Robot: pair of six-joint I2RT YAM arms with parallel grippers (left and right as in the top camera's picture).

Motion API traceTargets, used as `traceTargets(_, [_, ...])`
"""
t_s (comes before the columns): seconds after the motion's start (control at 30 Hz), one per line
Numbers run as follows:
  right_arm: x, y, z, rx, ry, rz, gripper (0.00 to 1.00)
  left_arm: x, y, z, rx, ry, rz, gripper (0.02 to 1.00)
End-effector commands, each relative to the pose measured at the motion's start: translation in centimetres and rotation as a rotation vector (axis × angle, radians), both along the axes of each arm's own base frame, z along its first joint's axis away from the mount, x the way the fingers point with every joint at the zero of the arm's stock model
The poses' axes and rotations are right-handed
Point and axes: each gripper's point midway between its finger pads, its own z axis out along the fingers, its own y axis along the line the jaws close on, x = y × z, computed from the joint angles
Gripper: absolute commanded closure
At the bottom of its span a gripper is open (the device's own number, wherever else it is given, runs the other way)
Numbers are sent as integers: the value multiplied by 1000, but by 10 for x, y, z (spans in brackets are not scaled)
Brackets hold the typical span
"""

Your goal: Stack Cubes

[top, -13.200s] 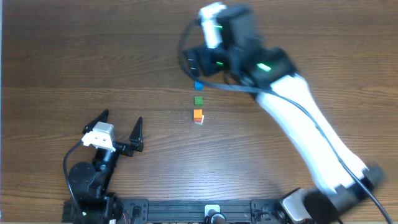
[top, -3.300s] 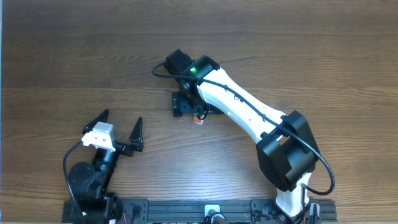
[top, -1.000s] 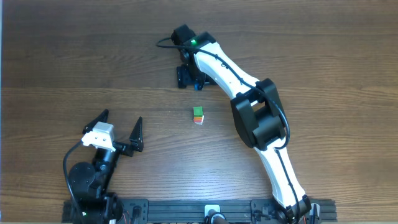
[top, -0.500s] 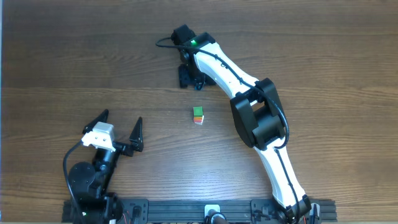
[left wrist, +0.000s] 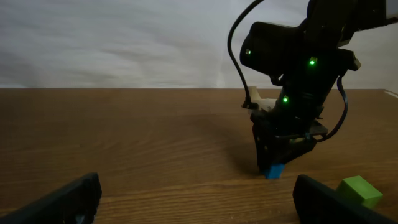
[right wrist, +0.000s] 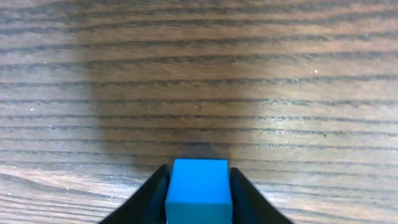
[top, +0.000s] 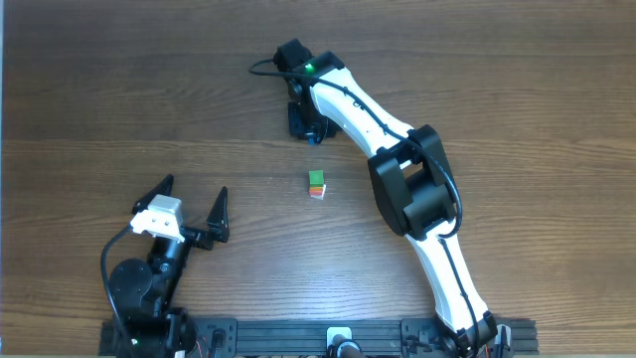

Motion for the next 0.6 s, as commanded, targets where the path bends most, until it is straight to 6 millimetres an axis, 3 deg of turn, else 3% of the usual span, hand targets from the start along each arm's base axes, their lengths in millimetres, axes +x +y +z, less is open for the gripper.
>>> traceTargets(0.03, [3,0,-1,8,0,-17,763,0,-3,-2,13,-4,-15,18])
traceTargets(0.6, [-5,-5,4,-14,33,-18,991,0,-3,-2,13,-4,-15,18])
